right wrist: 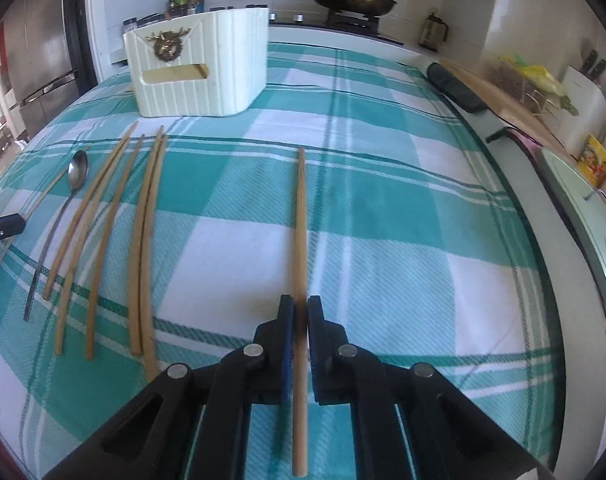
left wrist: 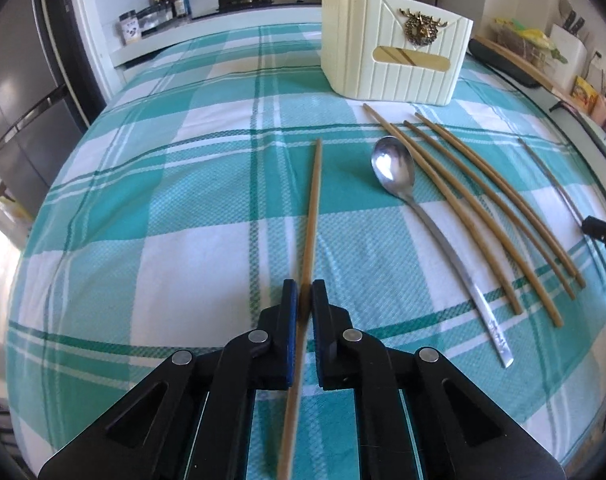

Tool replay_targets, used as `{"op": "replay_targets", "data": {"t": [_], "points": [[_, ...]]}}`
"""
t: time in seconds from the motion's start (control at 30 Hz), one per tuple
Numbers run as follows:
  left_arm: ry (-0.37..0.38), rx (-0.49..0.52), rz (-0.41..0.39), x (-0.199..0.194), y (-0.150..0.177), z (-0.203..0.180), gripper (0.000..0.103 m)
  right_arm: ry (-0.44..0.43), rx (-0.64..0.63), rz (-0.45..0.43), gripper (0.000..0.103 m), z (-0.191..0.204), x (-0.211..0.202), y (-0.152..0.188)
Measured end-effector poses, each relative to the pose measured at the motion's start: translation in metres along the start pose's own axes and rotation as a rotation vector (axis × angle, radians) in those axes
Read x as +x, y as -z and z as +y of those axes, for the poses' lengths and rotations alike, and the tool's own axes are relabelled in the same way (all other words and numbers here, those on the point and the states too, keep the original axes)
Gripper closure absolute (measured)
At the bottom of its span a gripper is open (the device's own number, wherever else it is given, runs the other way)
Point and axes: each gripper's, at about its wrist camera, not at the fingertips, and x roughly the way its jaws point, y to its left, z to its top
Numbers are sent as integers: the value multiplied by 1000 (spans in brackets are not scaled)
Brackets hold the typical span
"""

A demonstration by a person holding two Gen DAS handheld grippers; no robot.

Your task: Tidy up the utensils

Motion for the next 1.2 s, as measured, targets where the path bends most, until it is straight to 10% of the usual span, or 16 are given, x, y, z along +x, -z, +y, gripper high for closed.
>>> {"op": "replay_targets", "data": {"t": [0.13, 0.23, 0.5, 1.2], "points": [[-7, -34, -11, 2, 0, 8, 67, 4, 40, -46, 91, -16, -10, 10], [4, -45, -20, 7, -1, 7, 40, -10, 80, -51, 56, -25, -6, 11], [-34, -37, -27, 21, -12, 8, 13, -34, 75, -43, 56, -25, 6, 7], [-48, -65, -15, 28, -13, 14, 1, -41, 75, -51, 52, -28, 13, -1]]}}
